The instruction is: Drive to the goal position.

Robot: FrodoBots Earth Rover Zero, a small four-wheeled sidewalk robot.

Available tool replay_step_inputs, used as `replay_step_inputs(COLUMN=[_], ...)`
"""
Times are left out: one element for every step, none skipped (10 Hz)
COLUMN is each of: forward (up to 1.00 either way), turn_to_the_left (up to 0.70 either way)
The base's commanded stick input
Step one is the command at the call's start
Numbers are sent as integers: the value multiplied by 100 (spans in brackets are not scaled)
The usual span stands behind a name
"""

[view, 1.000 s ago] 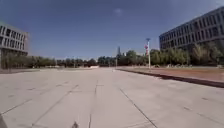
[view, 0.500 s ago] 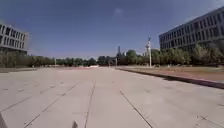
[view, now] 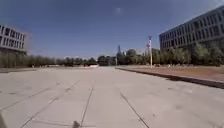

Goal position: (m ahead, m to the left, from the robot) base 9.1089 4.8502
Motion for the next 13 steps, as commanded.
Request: replay_step_inputs(forward=[70, 70, 70, 70, 70, 70, 70, 70, 70, 70, 70, 70, 70], turn_to_the_left=[0, 0, 0, 0, 0, 0, 0, 0, 0, 0, 0, 0, 0])
